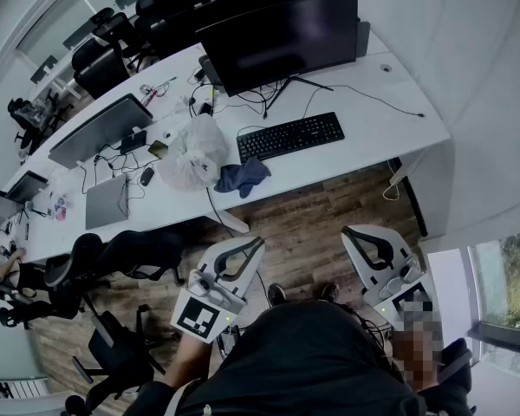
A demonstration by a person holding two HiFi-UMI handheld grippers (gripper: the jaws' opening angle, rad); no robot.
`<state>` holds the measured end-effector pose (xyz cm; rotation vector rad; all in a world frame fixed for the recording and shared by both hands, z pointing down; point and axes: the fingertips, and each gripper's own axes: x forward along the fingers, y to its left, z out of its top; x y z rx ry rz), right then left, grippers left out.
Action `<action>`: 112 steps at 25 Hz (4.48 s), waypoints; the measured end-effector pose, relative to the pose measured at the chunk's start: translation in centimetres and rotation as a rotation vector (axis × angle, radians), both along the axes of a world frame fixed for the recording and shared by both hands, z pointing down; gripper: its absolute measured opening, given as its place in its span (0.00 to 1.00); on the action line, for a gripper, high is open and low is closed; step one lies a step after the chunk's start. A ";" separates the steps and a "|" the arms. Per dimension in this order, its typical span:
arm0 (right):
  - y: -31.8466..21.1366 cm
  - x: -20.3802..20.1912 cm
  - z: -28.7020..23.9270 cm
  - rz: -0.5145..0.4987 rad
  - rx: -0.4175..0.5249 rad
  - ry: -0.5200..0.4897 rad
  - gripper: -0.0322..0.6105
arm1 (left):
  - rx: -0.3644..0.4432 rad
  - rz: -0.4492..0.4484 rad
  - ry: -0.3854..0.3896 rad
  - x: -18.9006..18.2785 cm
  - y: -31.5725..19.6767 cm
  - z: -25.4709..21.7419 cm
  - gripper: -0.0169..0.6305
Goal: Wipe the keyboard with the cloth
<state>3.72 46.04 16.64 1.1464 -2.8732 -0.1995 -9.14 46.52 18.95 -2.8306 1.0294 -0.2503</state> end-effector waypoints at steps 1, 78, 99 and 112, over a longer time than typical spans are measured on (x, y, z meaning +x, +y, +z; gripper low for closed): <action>0.1 0.7 0.1 0.001 0.000 -0.001 0.06 | 0.001 0.000 0.006 0.8 0.0 -0.1 0.05; -36.7 -1.6 10.6 -0.249 -0.362 0.219 0.06 | -0.946 -0.423 -0.441 -11.6 -32.0 47.0 0.48; -40.2 -5.3 12.8 -0.267 -0.447 0.298 0.06 | -0.727 -0.544 -0.242 -9.9 -47.1 44.0 0.14; -39.8 -4.3 13.6 -0.264 -0.476 0.295 0.06 | -0.647 -0.501 -0.277 -10.3 -47.2 41.8 0.15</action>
